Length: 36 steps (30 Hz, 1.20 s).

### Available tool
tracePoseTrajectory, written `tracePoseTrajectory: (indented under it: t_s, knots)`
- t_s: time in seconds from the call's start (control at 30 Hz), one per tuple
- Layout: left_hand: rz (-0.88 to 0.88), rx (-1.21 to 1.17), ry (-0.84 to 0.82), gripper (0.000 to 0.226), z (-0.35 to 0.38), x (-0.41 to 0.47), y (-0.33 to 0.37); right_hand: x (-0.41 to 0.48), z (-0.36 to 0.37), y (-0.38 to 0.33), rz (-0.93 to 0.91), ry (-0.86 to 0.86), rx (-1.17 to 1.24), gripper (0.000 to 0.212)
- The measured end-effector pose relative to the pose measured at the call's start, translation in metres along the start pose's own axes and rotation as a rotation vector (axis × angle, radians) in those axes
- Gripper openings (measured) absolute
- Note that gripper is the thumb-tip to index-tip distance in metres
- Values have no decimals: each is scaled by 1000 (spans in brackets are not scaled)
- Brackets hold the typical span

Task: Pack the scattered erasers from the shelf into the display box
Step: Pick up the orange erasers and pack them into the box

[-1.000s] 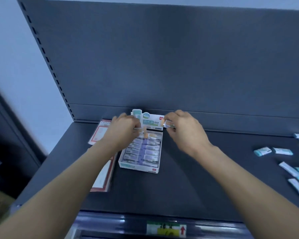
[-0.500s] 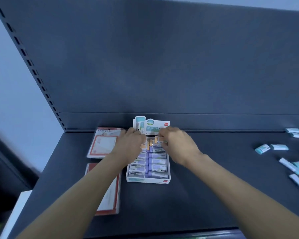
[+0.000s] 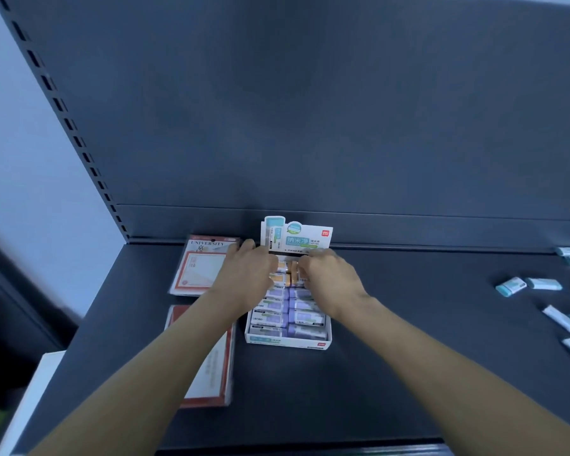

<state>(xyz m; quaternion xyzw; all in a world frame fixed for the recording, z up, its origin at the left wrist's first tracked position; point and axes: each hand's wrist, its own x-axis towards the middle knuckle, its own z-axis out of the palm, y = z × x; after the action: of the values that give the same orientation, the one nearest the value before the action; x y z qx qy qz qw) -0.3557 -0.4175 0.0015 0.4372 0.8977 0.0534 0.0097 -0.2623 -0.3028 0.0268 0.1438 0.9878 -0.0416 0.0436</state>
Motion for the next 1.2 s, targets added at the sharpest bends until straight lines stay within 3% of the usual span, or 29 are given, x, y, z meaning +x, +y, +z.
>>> tracePoseTrajectory:
  t_s: [0.2,0.53,0.9,1.2]
  knots:
    - [-18,-56,76,22,-19,-3,8,-6,-1,1,30,-18,11,35]
    - [130,-148,313,21,-77,5,79,-52,-49,56,120,424,-2,24]
    - [438,-126,712,26,-153,-13,253,-185,-129,171,238,788,-105,27]
    - [649,-149,802,25,-158,-35,452,-338,-146,316,393,935,-150,27]
